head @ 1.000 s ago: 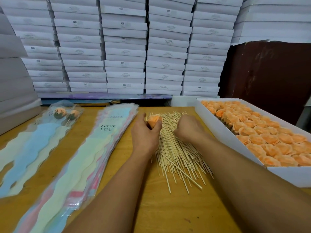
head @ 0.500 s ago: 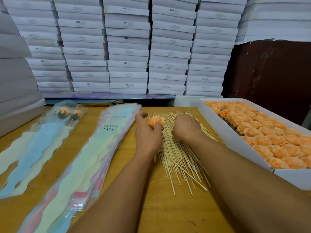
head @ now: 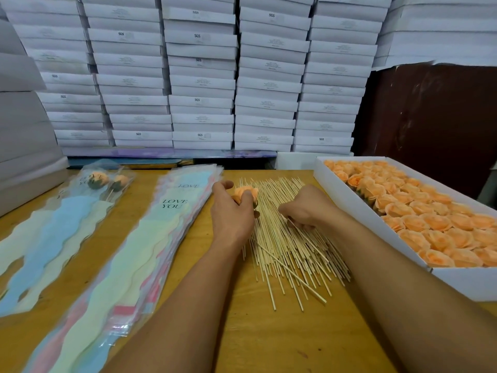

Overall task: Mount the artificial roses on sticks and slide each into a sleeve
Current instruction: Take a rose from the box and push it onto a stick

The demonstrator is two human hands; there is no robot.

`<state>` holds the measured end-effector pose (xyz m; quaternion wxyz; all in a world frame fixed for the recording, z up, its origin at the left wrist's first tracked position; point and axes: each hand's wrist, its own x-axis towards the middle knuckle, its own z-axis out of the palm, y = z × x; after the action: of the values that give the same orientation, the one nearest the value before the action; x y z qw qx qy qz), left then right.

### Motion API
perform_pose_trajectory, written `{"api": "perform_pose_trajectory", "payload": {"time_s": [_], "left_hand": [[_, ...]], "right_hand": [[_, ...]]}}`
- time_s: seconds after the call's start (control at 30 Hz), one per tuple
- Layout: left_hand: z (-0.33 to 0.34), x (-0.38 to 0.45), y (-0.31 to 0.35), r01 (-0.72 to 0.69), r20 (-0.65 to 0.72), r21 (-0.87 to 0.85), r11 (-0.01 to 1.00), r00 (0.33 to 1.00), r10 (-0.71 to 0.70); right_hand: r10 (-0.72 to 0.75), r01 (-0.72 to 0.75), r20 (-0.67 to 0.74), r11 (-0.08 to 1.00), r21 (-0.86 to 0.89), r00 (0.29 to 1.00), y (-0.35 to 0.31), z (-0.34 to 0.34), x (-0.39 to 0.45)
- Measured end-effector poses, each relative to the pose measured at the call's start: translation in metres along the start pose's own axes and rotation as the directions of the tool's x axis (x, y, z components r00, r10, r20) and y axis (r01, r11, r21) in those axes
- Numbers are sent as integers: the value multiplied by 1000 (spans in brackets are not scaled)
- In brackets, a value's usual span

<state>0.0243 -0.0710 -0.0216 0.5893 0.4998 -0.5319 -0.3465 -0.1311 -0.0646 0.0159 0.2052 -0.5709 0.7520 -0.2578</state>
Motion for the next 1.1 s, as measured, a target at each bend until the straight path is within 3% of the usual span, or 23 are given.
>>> {"api": "perform_pose_trajectory", "payload": {"time_s": [0.2, 0.33, 0.5, 0.57, 0.7, 0.83, 1.1], "left_hand": [[0, 0, 1, 4, 4, -21, 1000, 1000, -4], [-1, 1, 0, 4, 1, -37, 999, 1000, -4], [-1, 2, -1, 59, -8, -85, 995, 998, -60], [-1, 2, 1, 109, -9, -138, 984, 994, -112], [-1, 3, 3, 192, -9, -234, 953, 980, -200], [-4, 4, 6, 267, 20, -325, 907, 961, -276], [-9, -1, 14, 325, 118, -520, 790, 943, -310]], "right_hand": [[43, -99, 189, 950, 297, 981, 8, 3, -14], [57, -151, 233, 901, 407, 971, 8, 4, -18], [-66, 14, 150, 946, 324, 987, 11, 8, -24], [-98, 42, 128, 922, 386, 987, 11, 10, -26], [-75, -48, 192, 823, 566, 979, 9, 9, -30], [-56, -110, 260, 806, 582, 964, 7, 8, -35], [-198, -151, 450, 763, 629, 871, 6, -2, -45]]}}
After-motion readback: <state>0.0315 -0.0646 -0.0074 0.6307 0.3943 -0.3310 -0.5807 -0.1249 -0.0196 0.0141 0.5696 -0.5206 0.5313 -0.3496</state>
